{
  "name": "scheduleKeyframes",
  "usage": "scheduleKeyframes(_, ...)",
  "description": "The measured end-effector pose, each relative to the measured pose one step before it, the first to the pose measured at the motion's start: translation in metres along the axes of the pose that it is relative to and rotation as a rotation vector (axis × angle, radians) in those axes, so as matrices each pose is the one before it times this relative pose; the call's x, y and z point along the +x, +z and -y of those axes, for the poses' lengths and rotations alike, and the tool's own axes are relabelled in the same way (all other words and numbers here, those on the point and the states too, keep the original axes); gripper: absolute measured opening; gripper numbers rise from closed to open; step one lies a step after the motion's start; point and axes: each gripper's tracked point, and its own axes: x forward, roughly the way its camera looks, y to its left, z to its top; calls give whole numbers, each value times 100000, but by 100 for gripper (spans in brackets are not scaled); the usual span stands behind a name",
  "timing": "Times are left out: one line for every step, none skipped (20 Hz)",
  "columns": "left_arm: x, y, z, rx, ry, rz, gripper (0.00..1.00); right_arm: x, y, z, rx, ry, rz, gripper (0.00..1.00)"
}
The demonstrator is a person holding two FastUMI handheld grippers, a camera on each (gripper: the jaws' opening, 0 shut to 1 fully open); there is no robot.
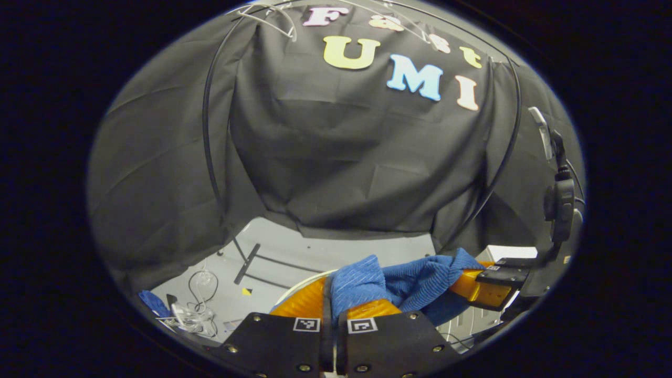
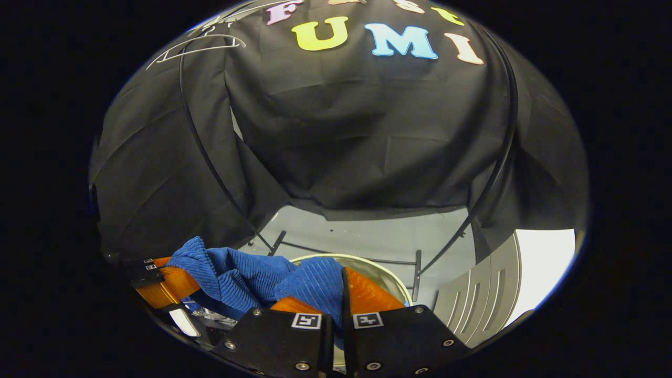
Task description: Grasp the clothes on the hanger with both hands and then place them into the laundry hamper below.
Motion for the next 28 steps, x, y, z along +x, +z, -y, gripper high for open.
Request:
scheduleKeyframes(10,-1465,-227,430,658,-2956,1,-34,-1025,138,-706,-991,-2084,6)
scheduleKeyframes(75,-1040,-173,755,702,-2850,1,121,-953,375,-1023,-1693,-2532,12)
scheduleKeyframes(-157,-1133,-249,782,429,-2307,8,25,-1033,137,-661,-778,-2377,6)
scheduleKeyframes(-87,-863,113,601,-278,-1739,9,-30,-910,96,-108,-267,-2350,17)
scheduleKeyframes(-3,-838,298,306,-815,-1588,2,83,-923,-201,433,644,-2049,20)
scheduleKeyframes(-391,-412,357,-176,-1353,-1227,7,124,-757,-117,196,690,-1401,29)
scheduleKeyframes(-332,-77,136,129,-630,611,29,-593,61,-230,-137,655,226,39)
scheduleKeyframes(-32,111,97,325,-64,891,52,-277,232,-71,-1091,-258,540,51)
scheduleKeyframes(-1123,524,-185,-10,551,598,74,-196,110,-8,-1348,-458,521,64)
scheduleKeyframes(259,33,-82,-232,663,740,96,-346,261,7,-1260,-184,384,76)
scheduleKeyframes(-119,443,-232,-218,838,1010,96,-219,52,-38,-1121,-273,498,89)
scheduleKeyframes(-463,503,-58,-400,371,1029,96,-341,432,78,-971,-483,833,95)
scheduleKeyframes(-329,690,-229,-105,1070,1823,96,-467,324,21,-779,-334,1157,95)
scheduleKeyframes(-754,1093,-197,129,606,2585,96,-687,600,90,-455,-550,1187,95)
scheduleKeyframes(-1188,1430,-36,63,21,3425,96,-826,648,-83,-104,-165,1745,95)
scheduleKeyframes(-1071,1723,65,97,-620,3832,96,-1111,974,77,90,-675,2331,95)
scheduleKeyframes(-1193,1804,11,226,-356,4014,96,-1236,1101,89,166,-871,2769,95)
scheduleKeyframes(-1155,1827,39,102,-505,3745,96,-1393,1409,97,390,-826,3363,95)
scheduleKeyframes(-1245,1758,98,142,-577,3822,97,-1323,1577,148,539,-877,3949,95)
scheduleKeyframes(-1144,1821,151,266,-604,3299,96,-1393,1746,238,461,-935,4020,95)
scheduleKeyframes(-988,1834,49,325,180,3445,96,-1319,1487,79,274,-593,4139,95)
scheduleKeyframes(-1139,2186,243,-146,-652,3799,96,-1363,1879,228,12,-451,4055,95)
scheduleKeyframes(-1091,2237,480,-313,-693,3963,96,-1221,1540,228,-247,-597,3841,95)
scheduleKeyframes(-853,1944,458,-15,-749,3331,96,-1268,1779,485,-42,-1159,3892,95)
scheduleKeyframes(-884,1590,328,597,-452,2797,96,-942,1456,454,169,-764,3700,95)
scheduleKeyframes(-547,1517,350,1150,-1001,2388,96,-981,1747,422,358,-520,3453,95)
scheduleKeyframes(-796,1428,510,1039,-1000,1947,96,-884,1296,404,11,-683,3131,95)
scheduleKeyframes(-645,1744,611,1009,-1406,2539,96,-938,1576,703,-173,-1358,3150,93)
